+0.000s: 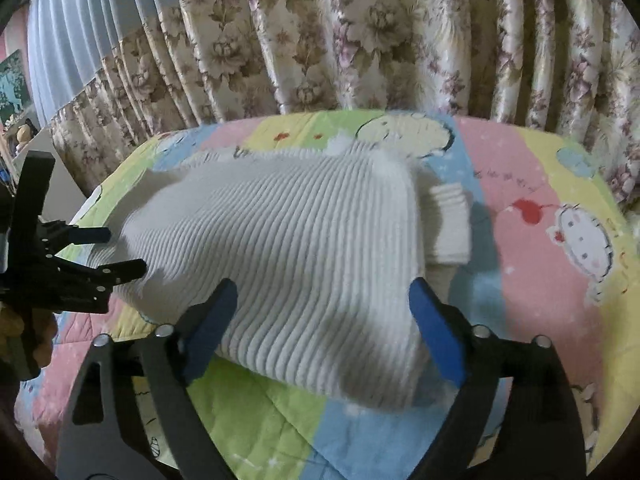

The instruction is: Fold small clothes

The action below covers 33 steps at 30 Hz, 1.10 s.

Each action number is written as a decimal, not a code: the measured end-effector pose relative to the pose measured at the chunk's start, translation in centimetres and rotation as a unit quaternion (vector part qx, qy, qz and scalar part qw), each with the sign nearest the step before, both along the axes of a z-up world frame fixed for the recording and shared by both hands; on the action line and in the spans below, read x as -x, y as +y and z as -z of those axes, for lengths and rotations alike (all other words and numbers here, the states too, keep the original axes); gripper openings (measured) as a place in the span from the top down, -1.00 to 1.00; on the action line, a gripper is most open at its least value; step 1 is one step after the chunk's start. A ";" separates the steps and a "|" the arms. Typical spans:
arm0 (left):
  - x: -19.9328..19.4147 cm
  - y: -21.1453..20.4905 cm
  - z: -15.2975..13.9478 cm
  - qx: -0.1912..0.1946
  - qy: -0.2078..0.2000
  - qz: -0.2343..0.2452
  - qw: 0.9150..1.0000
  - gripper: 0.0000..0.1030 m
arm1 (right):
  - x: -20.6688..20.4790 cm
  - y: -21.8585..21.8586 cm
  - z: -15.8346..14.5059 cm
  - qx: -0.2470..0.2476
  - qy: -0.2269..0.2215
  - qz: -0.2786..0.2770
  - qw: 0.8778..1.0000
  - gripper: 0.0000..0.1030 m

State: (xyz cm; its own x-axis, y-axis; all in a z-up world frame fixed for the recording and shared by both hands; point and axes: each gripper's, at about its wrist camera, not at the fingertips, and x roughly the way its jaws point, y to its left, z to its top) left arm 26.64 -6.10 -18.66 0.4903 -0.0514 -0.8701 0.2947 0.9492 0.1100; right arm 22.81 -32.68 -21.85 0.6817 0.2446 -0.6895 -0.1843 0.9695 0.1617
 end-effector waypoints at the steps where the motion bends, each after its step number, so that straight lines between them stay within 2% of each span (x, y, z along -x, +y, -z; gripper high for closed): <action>1: -0.1 0.0 -0.4 0.005 -0.001 -0.001 1.000 -0.84 | 0.0 -0.3 -0.2 0.003 -0.004 0.006 1.000 -0.82; 6: -1.4 -0.4 -1.4 0.020 -0.007 -0.013 1.000 -0.88 | -1.2 -2.9 -0.3 0.002 -0.002 0.051 0.999 -0.94; 12: -4.3 -1.0 -1.2 0.033 0.001 -0.033 0.999 -0.88 | -3.3 -4.7 1.7 -0.019 0.031 0.073 0.997 -0.94; 18: -6.2 -1.7 0.0 0.010 -0.004 -0.042 0.999 -0.88 | -5.0 -5.5 3.7 -0.082 0.062 0.070 0.992 -0.94; 21: -7.0 -1.6 0.9 0.010 0.007 -0.047 0.999 -0.88 | -5.7 -5.4 4.5 -0.107 0.076 0.066 0.989 -0.93; 26: -7.2 -1.7 1.4 0.009 0.005 -0.047 0.999 -0.94 | -6.3 -5.0 4.8 -0.117 0.081 0.059 0.988 -0.88; 30: -7.5 -1.8 1.7 0.005 0.005 -0.042 0.999 -0.96 | -6.7 -4.5 4.5 -0.107 0.086 0.053 0.989 -0.67; 33: -7.7 -1.8 1.8 0.006 0.005 -0.041 0.999 -0.96 | -7.0 -4.6 4.5 -0.113 0.095 0.049 0.988 -0.60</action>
